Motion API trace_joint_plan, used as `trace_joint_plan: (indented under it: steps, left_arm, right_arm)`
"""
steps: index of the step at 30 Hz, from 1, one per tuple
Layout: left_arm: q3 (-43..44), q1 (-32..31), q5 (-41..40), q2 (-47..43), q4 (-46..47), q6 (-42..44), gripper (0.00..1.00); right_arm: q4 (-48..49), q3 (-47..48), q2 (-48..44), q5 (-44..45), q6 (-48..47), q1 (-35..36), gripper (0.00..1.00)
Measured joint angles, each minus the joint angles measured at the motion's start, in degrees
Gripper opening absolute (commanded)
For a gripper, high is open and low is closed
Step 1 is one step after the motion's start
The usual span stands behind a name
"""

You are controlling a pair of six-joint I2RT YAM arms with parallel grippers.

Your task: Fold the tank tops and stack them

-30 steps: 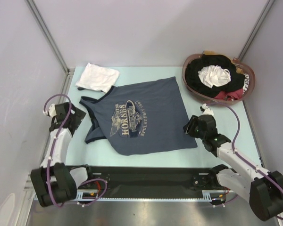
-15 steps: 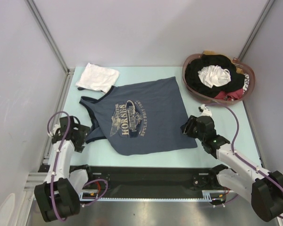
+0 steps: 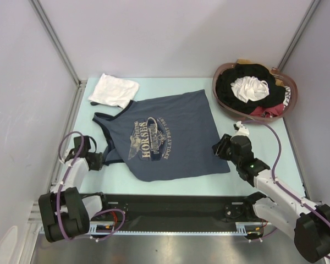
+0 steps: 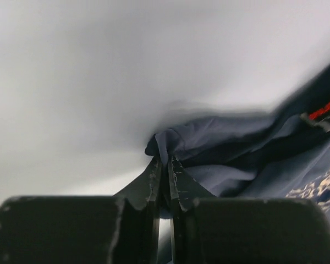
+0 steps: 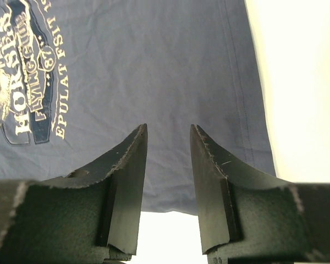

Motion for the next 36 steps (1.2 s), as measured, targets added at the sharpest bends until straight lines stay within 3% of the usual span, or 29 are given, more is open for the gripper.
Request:
trace_joint_plan:
  steps: [4,6,15,16,17,19,20,21,27,31,34,36]
  left_arm:
    - [0.0,0.4,-4.1,-2.3,-0.7,-0.1,0.09]
    - [0.0,1.3,-5.3,-4.0,-1.0,-0.1,0.00]
    - [0.4,10.8,-8.5,-9.3,-4.9,3.7,0.06]
    - [0.7,12.1,-8.6,-9.3,-5.4,4.4,0.09]
    - [1.0,13.3,-8.6,-9.3,-5.6,5.1,0.22]
    - [1.3,15.0,-8.9,-9.2,-5.8,7.1,0.61]
    - [1.5,15.7,-9.2,-9.1,-5.6,8.2,0.92]
    - [2.0,16.3,-9.4,-8.7,-5.6,9.6,1.00]
    - [5.4,16.6,-8.3,-7.6,-4.9,16.3,1.00]
    - [3.6,15.3,-1.9,-14.7,-1.6,22.5,1.00]
    - [1.9,6.6,3.2,-20.0,1.8,24.6,1.00]
    - [2.1,-2.8,2.7,-20.6,3.0,24.8,1.00]
  right_arm:
    - [0.4,-0.3,-0.7,0.6,0.0,0.0,0.41]
    - [0.4,-0.5,-0.4,0.7,0.0,0.0,0.41]
    - [0.1,-0.6,4.0,1.5,0.0,0.0,0.40]
    - [0.1,-0.6,4.0,1.5,0.0,0.0,0.40]
    - [0.2,-0.6,4.0,1.5,0.0,0.0,0.40]
    - [0.2,-0.6,4.0,1.5,0.0,0.0,0.39]
    - [0.2,-0.6,4.0,1.5,0.0,0.0,0.40]
    - [0.2,-0.6,4.0,1.5,0.0,0.0,0.41]
    - [-0.3,-0.5,4.7,1.4,0.1,0.0,0.45]
    - [-5.5,2.7,7.8,2.4,1.3,0.0,0.36]
    - [-12.6,8.5,12.3,3.8,2.8,-0.7,0.33]
    - [-16.3,11.3,14.4,4.2,4.1,-1.6,0.42]
